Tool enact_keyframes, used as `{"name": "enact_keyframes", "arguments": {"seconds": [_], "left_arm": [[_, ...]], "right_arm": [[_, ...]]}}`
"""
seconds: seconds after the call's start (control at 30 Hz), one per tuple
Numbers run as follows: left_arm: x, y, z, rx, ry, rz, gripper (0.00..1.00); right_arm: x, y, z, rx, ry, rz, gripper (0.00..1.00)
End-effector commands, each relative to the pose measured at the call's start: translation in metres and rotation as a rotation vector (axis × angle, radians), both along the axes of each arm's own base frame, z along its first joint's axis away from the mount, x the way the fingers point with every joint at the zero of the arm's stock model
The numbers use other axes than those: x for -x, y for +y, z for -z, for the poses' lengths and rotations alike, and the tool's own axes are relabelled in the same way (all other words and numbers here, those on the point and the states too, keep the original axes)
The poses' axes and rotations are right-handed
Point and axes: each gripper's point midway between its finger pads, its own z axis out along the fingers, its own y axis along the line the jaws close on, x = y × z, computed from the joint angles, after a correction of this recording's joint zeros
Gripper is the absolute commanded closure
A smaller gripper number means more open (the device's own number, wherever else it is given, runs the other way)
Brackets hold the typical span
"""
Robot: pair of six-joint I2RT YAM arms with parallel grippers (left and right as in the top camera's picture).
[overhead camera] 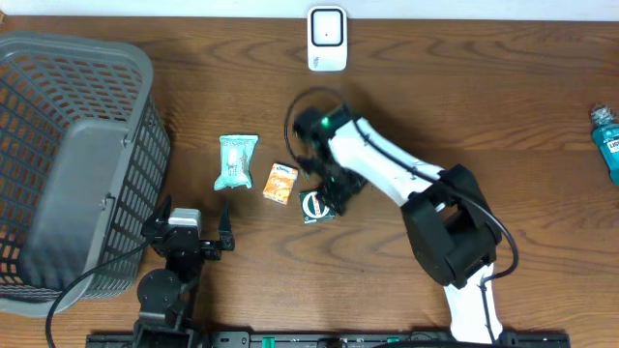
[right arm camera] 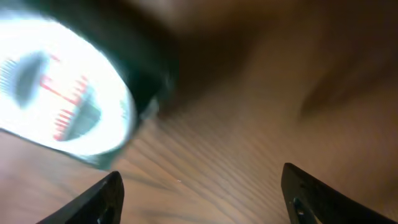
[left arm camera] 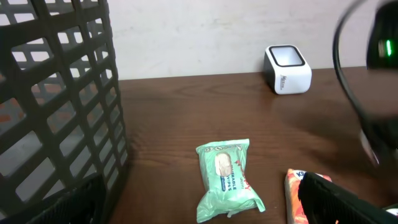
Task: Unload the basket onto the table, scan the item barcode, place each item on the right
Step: 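Reach the right gripper to the green Zam-Buk tin, then grasp the Zam-Buk tin with the right gripper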
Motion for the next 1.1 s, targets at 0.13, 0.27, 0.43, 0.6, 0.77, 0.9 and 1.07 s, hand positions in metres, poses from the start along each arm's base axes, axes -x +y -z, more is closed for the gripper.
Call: {"name": "enact_keyframes", "arguments": {"seconds": [0.13, 0.27, 0.43, 0.6, 0.77, 0.9, 1.07], "left_arm": [[0.001, 0.003, 0.018, -0.004, 0.054, -0.016, 0.02], [0.001, 0.003, 0.018, -0.004, 0.054, -0.016, 0.02], [0.001, 0.003, 0.018, -0.004, 0.054, -0.016, 0.02], [0.001, 0.003, 0.018, -0.004, 0.054, -0.016, 0.03], [0.001, 0.003, 0.018, -0.004, 0.054, -0.016, 0.02], [0.001, 0.003, 0.018, -0.004, 0.054, -0.016, 0.02], [0.001, 0.003, 0.018, -0.004, 0.054, -0.016, 0.02]], "right_arm": [[0.011, 0.065, -0.036, -0.229, 0.057, 0.446, 0.43], [0.026, 0.079, -0.033, -0.21, 0.06, 0.491, 0.66], [0.038, 0.108, -0.032, -0.259, 0.035, 0.417, 0.67], [0.043, 0.128, -0.018, -0.304, 0.011, 0.439, 0.77], [0.051, 0.121, 0.006, -0.282, 0.021, 0.486, 0.81], [0.054, 0.104, 0.012, -0.206, 0.002, 0.504, 0.85], [0.048, 0.075, 0.013, -0.084, -0.075, 0.506, 0.86]]}}
